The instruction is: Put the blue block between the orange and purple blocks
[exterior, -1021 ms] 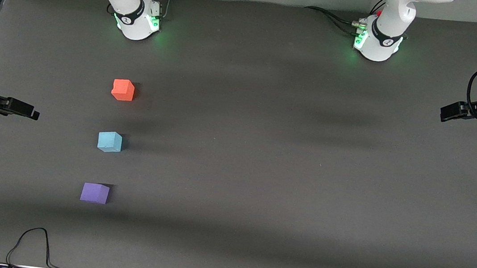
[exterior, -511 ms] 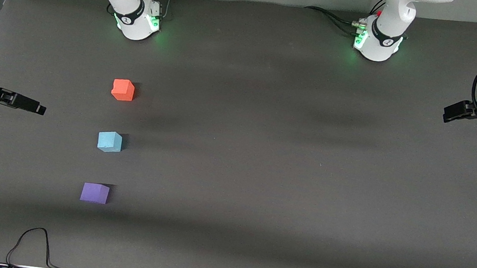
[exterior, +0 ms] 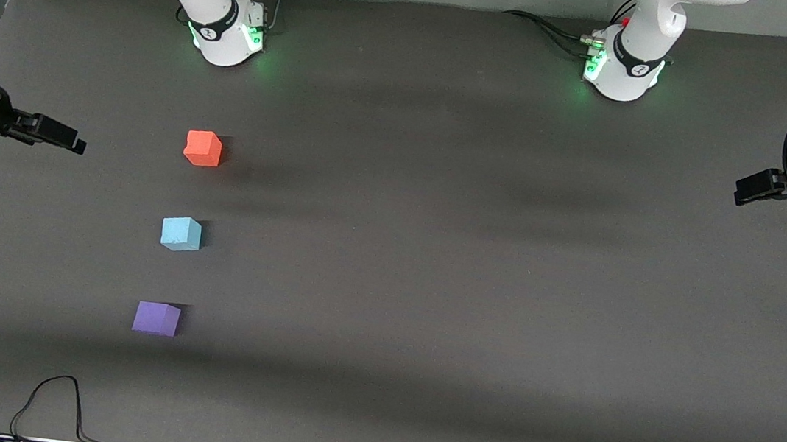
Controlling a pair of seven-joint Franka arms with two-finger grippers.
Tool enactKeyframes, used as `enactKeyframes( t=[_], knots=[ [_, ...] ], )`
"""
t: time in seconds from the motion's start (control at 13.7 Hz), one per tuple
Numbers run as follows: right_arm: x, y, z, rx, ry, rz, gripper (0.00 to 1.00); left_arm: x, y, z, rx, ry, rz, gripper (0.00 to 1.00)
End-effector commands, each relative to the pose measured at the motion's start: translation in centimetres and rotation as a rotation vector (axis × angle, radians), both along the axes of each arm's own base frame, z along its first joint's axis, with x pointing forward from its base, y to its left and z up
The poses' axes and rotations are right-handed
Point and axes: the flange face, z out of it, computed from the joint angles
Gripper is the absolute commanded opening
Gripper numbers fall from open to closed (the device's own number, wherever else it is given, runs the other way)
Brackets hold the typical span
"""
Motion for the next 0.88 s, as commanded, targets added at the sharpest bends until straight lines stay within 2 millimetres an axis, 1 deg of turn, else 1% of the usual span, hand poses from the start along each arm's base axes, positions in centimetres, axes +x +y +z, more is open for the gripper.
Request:
enactKeyframes(
  t=[0.0,0.15,0.36,0.51,0.66,0.8],
  knots=[
    [-3.9,0.2,0.2,-0.034,-0.041,0.006,1.00,0.3,0.2,0.5,-0.012,0.009,-0.005,1.00],
    [-3.8,0.9,0.1,-0.049,-0.036,0.024,1.00,0.3,0.1,0.5,-0.013,0.009,-0.006,1.00],
    [-3.6,0.3,-0.3,-0.050,-0.029,0.015,1.00,0.3,0.1,0.4,-0.011,0.011,-0.007,1.00],
    [-3.6,0.9,-0.4,-0.049,-0.027,0.025,1.00,0.3,0.1,0.4,-0.013,0.012,-0.006,1.00],
    [-3.4,1.1,0.4,-0.050,-0.044,0.029,1.00,0.3,0.1,0.4,-0.011,0.012,-0.007,1.00],
    [-3.4,0.8,1.2,-0.070,-0.055,0.030,1.00,0.3,0.1,0.4,-0.011,0.012,-0.007,1.00]
  ],
)
